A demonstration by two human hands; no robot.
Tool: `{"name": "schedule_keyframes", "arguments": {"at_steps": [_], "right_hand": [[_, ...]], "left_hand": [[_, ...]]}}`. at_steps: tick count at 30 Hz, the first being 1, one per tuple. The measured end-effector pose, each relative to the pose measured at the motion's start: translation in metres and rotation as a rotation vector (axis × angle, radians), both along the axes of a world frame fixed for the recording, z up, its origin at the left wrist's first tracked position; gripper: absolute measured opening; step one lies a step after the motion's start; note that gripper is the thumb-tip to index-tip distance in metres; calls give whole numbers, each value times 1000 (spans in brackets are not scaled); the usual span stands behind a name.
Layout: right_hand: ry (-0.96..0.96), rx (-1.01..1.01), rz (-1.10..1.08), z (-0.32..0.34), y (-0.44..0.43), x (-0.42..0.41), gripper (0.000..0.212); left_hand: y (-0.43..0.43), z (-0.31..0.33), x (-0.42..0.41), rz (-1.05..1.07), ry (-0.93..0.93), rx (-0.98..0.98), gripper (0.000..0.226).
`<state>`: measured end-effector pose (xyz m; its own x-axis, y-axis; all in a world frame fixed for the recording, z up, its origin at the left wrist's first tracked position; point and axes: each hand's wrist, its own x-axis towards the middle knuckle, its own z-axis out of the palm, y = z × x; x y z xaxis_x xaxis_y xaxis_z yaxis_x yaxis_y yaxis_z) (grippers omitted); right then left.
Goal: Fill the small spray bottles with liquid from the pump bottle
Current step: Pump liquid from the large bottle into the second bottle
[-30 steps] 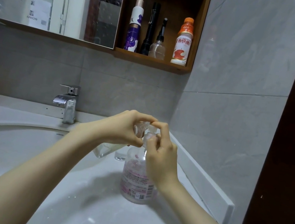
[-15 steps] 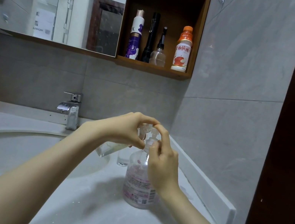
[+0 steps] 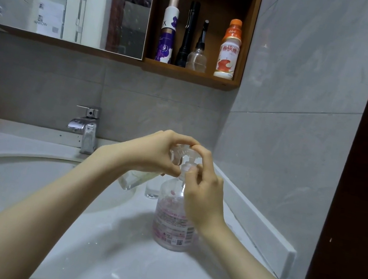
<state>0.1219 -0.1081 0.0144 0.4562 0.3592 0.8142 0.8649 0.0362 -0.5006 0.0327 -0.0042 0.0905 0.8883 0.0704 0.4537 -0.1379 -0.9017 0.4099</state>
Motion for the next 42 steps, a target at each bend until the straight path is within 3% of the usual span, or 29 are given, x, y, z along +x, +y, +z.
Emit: {"name": "schedule_keyframes", "arguments": {"at_steps": [8, 17, 35, 42], "right_hand": [[-1, -1, -1, -5, 1, 5, 24], [-21, -9, -8, -4, -1, 2, 51], [-5, -1, -2, -2, -1, 1, 40], [-21, -19, -3, 0, 2, 5, 22]], "left_hand": [[0, -10, 3, 28, 1, 40, 55], [1, 4, 1, 18, 25, 64, 52], [-2, -2, -1, 1, -10, 0, 52], [-1, -10, 0, 50, -34, 36, 57]]}}
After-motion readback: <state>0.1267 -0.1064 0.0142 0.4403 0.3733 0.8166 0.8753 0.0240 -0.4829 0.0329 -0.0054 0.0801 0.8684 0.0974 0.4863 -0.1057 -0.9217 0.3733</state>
